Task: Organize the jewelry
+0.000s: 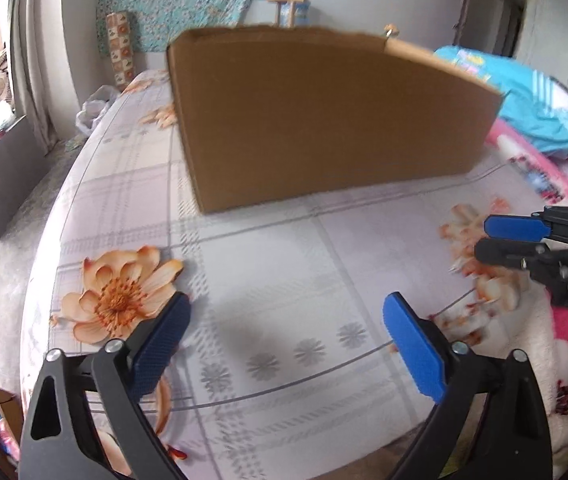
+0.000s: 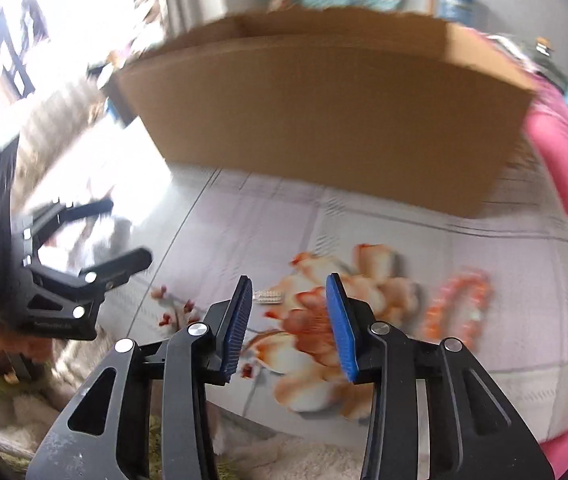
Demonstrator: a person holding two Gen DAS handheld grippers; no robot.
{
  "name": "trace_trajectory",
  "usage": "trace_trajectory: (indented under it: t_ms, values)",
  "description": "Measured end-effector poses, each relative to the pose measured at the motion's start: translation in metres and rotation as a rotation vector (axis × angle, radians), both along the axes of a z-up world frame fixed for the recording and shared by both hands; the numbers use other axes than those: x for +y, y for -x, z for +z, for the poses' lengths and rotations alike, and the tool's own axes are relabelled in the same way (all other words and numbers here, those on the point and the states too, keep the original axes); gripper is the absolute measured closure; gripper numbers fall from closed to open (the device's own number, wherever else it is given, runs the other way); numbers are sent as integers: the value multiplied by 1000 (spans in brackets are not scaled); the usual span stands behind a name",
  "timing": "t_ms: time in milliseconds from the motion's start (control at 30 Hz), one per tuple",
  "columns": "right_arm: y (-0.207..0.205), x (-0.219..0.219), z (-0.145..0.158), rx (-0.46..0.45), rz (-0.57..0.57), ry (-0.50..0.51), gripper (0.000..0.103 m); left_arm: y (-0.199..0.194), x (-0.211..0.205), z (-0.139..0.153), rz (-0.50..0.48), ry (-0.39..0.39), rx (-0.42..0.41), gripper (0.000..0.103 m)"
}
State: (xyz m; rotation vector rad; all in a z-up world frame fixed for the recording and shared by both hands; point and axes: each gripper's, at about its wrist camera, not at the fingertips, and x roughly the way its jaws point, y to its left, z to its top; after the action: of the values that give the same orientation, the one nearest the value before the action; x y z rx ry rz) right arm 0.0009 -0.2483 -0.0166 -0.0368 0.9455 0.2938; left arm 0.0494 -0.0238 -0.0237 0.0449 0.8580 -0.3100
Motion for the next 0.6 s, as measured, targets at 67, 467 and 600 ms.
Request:
trace_trajectory:
  t_ms: [67,467,600]
  values:
    - [8,-16,7,-18,-52,-33,66,4,-7,6,-40,25,-24,16]
    - [35,-75,10,-57,-230,-162,66,-5,-87,2,-358,69,58,64]
    - [23,-80,8,-53,-236,-197,66,-8,-94,-2,-403,52,87,77]
